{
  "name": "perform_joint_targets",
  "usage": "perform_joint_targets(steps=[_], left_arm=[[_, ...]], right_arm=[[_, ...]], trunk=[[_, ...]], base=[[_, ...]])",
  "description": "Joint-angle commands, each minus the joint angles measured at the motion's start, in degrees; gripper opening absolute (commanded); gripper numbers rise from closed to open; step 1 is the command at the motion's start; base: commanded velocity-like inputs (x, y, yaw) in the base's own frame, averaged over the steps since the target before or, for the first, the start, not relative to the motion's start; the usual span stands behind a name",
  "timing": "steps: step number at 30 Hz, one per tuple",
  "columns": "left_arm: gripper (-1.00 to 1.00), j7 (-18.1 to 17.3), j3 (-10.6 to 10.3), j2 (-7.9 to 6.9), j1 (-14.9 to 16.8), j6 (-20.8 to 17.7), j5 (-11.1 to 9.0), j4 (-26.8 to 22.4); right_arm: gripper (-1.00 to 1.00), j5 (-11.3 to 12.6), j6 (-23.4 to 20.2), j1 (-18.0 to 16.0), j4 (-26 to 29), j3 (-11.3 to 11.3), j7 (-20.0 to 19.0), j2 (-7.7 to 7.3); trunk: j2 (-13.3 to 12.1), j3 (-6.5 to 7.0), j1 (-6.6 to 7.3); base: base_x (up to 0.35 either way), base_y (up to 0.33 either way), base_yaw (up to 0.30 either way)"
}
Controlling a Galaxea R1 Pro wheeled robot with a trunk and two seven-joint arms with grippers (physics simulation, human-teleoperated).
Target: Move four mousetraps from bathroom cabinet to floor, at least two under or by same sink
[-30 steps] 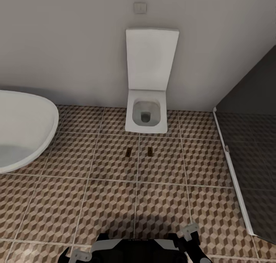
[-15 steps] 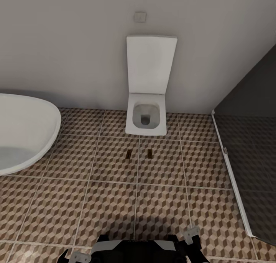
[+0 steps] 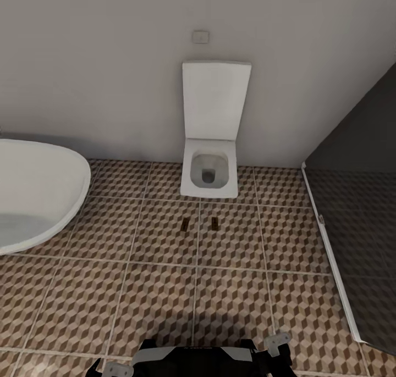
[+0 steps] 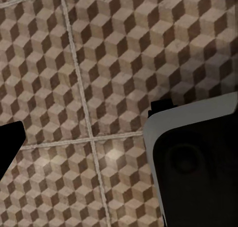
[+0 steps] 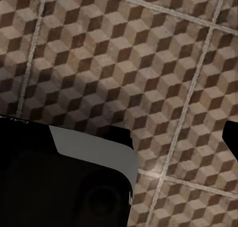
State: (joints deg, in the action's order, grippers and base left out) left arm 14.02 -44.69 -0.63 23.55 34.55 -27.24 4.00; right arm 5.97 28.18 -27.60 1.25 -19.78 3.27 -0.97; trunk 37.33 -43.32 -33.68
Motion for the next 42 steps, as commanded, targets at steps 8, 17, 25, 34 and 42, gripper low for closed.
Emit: perform_joint_targets(steps=[8, 17, 25, 34, 42], left_arm=[[1.00, 0.21, -0.48, 0.65, -0.50, 0.17, -0.18, 0.13], [1.00, 0.21, -0.48, 0.88, -0.60, 0.16, -0.18, 0.13], [1.00, 0.21, -0.48, 0.90, -0.68, 0.16, -0.18, 0.13], [1.00, 0.21, -0.48, 0.90, -0.69, 0.16, -0.18, 0.13], [1.00, 0.21, -0.48, 0.90, -0.81, 0.16, -0.18, 0.13]], right_arm=[[1.00, 0.93, 0.12, 0.08, -0.02, -0.52, 0.14, 0.00], [1.00, 0.97, 0.12, 0.09, -0.02, -0.52, 0.22, 0.00], [1.00, 0.98, 0.12, 0.09, -0.02, -0.52, 0.24, 0.00], [1.00, 0.98, 0.12, 0.09, -0.02, -0.52, 0.25, 0.00], [1.00, 0.98, 0.12, 0.09, -0.02, -0.52, 0.25, 0.00]], trunk=[[-3.18, 2.15, 1.74], [-6.79, 4.60, 3.72], [-10.00, 6.78, 5.48], [-13.61, 9.23, 7.46], [-14.41, 10.34, 7.89]], base=[[0.000, 0.000, 0.000], [0.000, 0.000, 0.000], [0.000, 0.000, 0.000], [0.000, 0.000, 0.000], [0.000, 0.000, 0.000]])
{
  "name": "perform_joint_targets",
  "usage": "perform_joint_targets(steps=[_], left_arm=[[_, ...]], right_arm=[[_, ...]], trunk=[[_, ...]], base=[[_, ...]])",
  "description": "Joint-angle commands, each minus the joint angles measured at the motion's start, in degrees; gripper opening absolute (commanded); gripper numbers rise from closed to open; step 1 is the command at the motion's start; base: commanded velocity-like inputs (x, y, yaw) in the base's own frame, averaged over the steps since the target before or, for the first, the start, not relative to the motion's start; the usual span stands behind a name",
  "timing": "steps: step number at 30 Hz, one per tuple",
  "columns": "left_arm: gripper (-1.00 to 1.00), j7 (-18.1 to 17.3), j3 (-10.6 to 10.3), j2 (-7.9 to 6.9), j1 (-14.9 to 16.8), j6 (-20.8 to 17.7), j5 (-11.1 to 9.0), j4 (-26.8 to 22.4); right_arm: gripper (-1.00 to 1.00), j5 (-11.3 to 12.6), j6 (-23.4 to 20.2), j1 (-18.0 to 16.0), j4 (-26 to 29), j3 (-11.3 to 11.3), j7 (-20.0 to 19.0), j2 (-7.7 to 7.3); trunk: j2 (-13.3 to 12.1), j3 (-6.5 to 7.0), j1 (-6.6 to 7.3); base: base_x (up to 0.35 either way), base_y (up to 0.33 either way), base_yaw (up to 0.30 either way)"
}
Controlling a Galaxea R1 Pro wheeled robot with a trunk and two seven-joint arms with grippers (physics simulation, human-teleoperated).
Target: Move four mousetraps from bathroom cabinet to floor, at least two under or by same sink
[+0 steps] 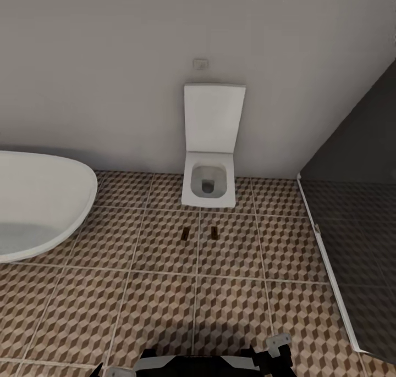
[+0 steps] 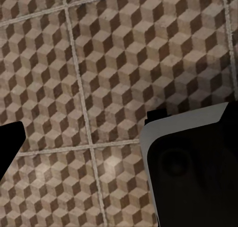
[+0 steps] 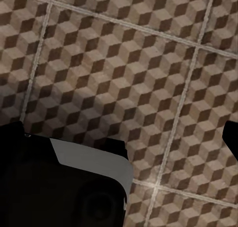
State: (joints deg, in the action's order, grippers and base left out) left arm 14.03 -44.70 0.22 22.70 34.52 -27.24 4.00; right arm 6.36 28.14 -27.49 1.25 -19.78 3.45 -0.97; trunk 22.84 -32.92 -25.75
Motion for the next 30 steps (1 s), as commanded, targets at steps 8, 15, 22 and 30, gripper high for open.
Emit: perform_joint_targets(steps=[8, 15, 22, 30], left_arm=[[1.00, 0.21, -0.48, 0.04, -0.09, 0.17, -0.18, 0.14], [1.00, 0.21, -0.48, 0.10, -0.11, 0.12, -0.18, 0.14], [1.00, 0.21, -0.48, 0.12, -0.11, 0.11, -0.18, 0.14], [1.00, 0.21, -0.48, 0.13, -0.11, 0.11, -0.18, 0.14]], right_arm=[[1.00, 0.59, 0.16, -0.02, -0.02, -0.52, 0.15, 0.00], [1.00, 0.60, 0.16, -0.02, -0.02, -0.52, 0.23, 0.00], [1.00, 0.61, 0.16, -0.02, -0.02, -0.52, 0.24, 0.00], [1.00, 0.60, 0.16, -0.02, -0.02, -0.52, 0.25, 0.00]], trunk=[[0.08, 0.68, -0.03], [0.08, 1.33, -0.03], [0.08, 1.98, -0.03], [0.08, 2.72, -0.03]], base=[[0.000, 0.000, 0.000], [0.000, 0.000, 0.000], [0.000, 0.000, 0.000], [0.000, 0.000, 0.000]])
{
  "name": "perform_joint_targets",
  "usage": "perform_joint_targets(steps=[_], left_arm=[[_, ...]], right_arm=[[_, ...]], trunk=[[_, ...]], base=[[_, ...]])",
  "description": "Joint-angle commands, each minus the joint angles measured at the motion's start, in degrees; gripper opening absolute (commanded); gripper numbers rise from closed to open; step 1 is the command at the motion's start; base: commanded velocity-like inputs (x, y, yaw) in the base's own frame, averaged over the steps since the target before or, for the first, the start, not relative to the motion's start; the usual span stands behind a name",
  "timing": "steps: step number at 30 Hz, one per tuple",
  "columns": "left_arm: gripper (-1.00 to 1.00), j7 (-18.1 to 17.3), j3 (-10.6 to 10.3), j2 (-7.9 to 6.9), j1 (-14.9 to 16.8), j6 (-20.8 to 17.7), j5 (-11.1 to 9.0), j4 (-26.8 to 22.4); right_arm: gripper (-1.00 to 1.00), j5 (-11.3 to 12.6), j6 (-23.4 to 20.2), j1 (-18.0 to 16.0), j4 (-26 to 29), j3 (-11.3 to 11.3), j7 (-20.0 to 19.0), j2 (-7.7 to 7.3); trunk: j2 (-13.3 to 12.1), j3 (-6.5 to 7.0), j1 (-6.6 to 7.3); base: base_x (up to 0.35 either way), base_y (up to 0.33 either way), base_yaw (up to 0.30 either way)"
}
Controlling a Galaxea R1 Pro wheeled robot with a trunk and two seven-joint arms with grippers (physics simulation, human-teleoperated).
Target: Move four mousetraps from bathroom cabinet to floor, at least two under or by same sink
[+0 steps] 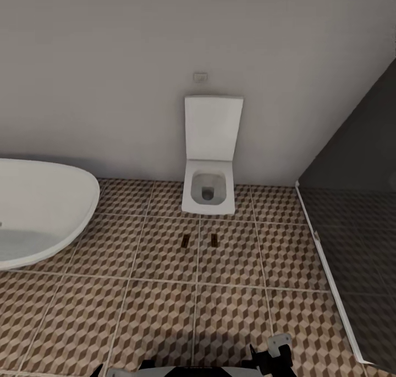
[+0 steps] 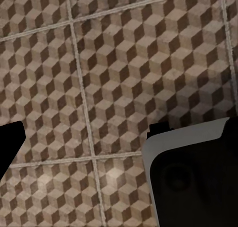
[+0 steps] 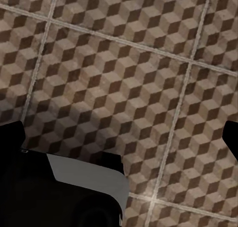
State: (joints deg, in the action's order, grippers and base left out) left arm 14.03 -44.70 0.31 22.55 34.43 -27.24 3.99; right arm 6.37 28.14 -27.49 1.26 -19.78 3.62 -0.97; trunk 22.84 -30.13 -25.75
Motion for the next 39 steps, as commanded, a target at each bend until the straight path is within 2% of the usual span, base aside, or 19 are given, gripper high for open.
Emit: perform_joint_targets(steps=[1, 39], left_arm=[[1.00, 0.21, -0.48, 0.04, 0.04, 0.20, -0.18, 0.14], [1.00, 0.21, -0.48, 0.40, -0.05, 0.20, -0.18, 0.14]], right_arm=[[1.00, 0.58, 0.16, -0.02, -0.02, -0.52, 0.07, 0.00], [1.00, 0.57, 0.12, -0.02, -0.02, -0.52, 0.16, 0.00]], trunk=[[0.08, 0.03, -0.03], [0.08, 3.56, -0.03]], base=[[0.000, 0.000, 0.000], [0.000, 0.000, 0.000]])
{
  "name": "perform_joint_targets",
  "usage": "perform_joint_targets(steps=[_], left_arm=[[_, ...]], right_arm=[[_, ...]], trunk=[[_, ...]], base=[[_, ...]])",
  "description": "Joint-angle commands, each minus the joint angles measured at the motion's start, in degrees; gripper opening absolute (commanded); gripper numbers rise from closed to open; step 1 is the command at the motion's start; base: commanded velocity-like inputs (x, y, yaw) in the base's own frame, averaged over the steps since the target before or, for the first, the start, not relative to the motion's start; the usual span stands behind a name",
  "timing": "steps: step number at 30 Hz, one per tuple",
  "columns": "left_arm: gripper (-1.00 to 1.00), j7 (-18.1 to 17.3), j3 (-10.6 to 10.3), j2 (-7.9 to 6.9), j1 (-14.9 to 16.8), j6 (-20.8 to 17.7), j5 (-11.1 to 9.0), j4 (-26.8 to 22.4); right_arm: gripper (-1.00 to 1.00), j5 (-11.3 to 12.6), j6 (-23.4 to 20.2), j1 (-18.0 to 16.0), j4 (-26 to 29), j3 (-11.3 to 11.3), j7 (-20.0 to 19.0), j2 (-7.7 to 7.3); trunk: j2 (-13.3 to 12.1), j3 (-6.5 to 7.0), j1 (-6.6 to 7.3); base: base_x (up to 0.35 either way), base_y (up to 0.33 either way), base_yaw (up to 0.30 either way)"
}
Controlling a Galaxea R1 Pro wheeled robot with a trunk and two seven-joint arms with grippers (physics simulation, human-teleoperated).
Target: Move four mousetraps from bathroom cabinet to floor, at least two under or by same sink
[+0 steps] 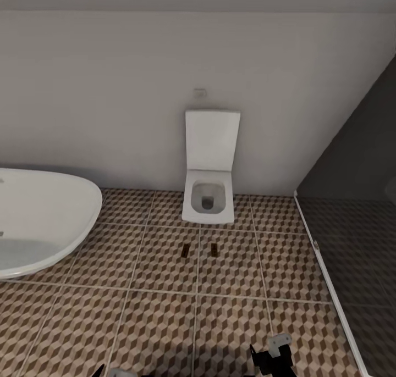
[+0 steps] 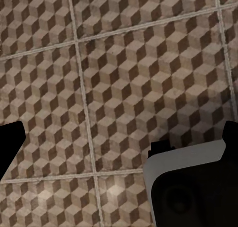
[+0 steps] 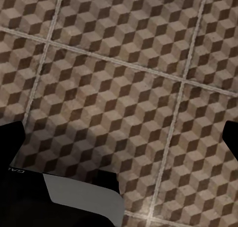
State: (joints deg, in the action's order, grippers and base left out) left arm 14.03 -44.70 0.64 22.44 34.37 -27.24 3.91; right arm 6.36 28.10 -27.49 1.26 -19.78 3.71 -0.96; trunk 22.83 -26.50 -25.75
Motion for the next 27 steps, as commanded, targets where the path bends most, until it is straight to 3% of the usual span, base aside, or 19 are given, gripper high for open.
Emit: perform_joint_targets(steps=[1, 27], left_arm=[[1.00, 0.21, -0.47, 0.07, 0.06, 0.26, -0.18, 0.22], [1.00, 0.21, -0.47, 0.14, 0.06, 0.18, -0.18, 0.22]], right_arm=[[1.00, 0.59, 0.17, -0.02, -0.03, -0.52, 0.07, 0.00], [1.00, 0.59, 0.19, -0.02, -0.03, -0.52, 0.07, 0.00]], trunk=[[0.08, 0.02, -0.03], [0.08, 2.43, -0.03]], base=[[0.000, 0.000, 0.000], [0.000, 0.000, 0.000]])
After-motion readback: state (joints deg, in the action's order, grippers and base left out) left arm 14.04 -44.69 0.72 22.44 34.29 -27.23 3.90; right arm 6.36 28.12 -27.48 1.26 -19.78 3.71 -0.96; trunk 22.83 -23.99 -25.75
